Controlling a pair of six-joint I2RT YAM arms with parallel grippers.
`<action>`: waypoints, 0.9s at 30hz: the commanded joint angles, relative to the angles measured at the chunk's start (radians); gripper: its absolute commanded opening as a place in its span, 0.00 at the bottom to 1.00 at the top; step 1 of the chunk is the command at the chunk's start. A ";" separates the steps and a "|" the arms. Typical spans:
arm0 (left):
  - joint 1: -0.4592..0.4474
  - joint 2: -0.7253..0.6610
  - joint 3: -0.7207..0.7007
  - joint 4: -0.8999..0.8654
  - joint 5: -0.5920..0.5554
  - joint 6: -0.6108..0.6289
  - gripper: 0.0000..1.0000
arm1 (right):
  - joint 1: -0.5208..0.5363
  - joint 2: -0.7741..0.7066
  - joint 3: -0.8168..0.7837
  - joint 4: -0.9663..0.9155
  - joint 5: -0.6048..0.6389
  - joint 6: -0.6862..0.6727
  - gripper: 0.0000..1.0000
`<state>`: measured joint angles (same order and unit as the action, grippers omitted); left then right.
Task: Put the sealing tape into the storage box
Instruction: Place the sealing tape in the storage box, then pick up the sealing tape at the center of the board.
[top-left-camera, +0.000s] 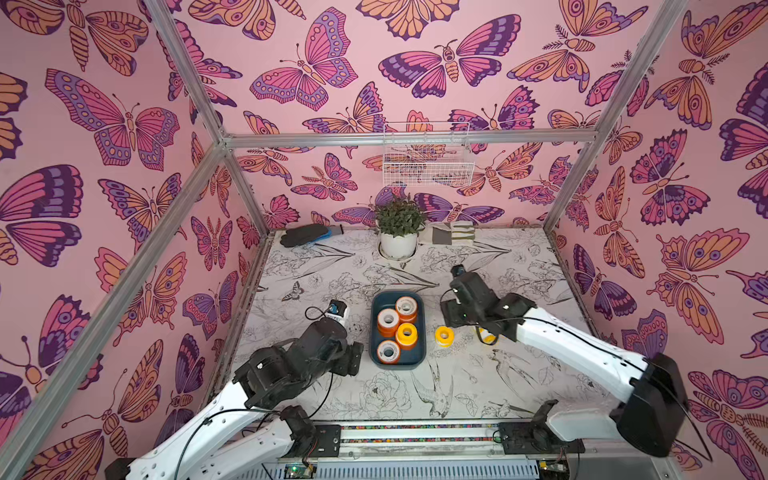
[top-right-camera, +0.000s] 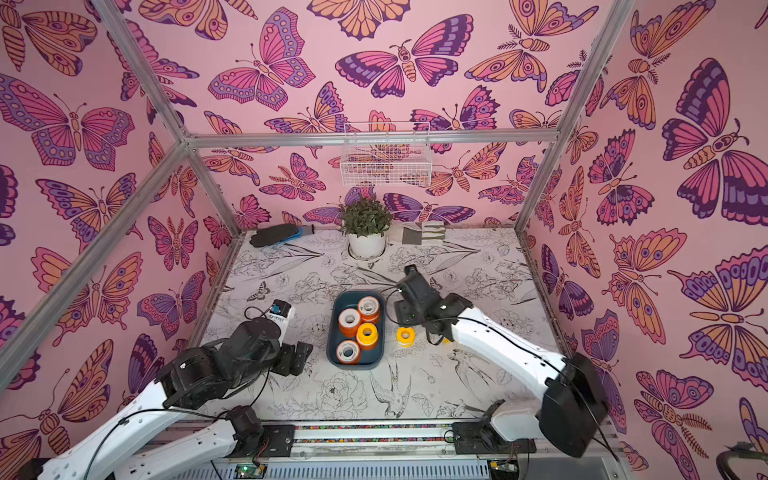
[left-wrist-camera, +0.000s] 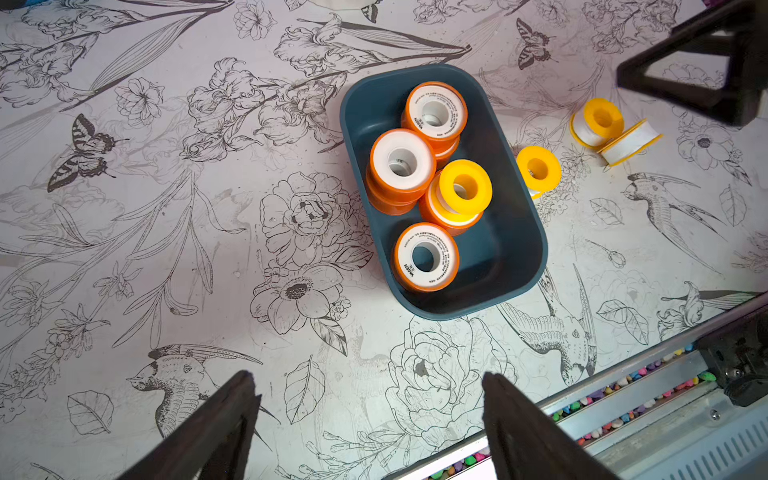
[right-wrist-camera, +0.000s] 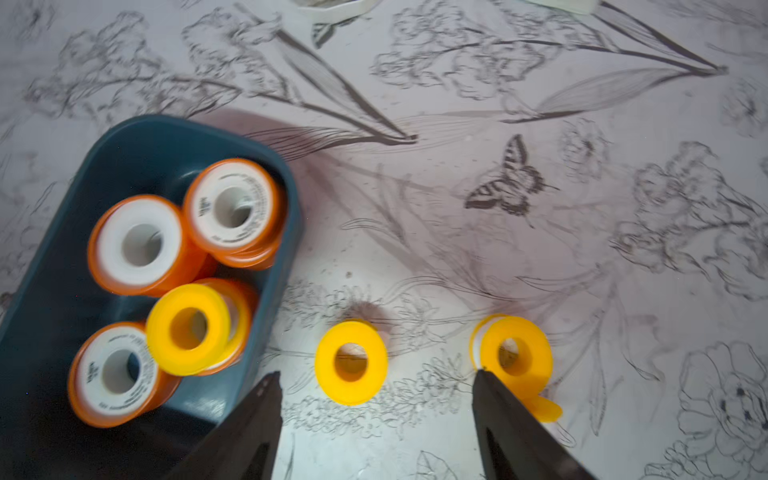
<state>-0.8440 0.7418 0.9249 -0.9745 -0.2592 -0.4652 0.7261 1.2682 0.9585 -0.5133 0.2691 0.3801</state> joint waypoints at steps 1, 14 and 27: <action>-0.003 -0.003 -0.012 -0.026 -0.018 -0.010 0.89 | -0.111 -0.115 -0.160 0.159 0.020 0.058 0.76; -0.010 0.045 -0.003 -0.024 0.021 0.000 0.88 | -0.218 -0.329 -0.454 0.388 0.165 0.117 0.75; -0.063 0.380 0.199 0.093 0.181 0.042 0.82 | -0.218 -0.463 -0.543 0.429 0.196 0.129 0.76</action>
<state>-0.8841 1.0447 1.0458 -0.9428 -0.1165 -0.4465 0.5117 0.8101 0.4168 -0.1146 0.4400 0.5011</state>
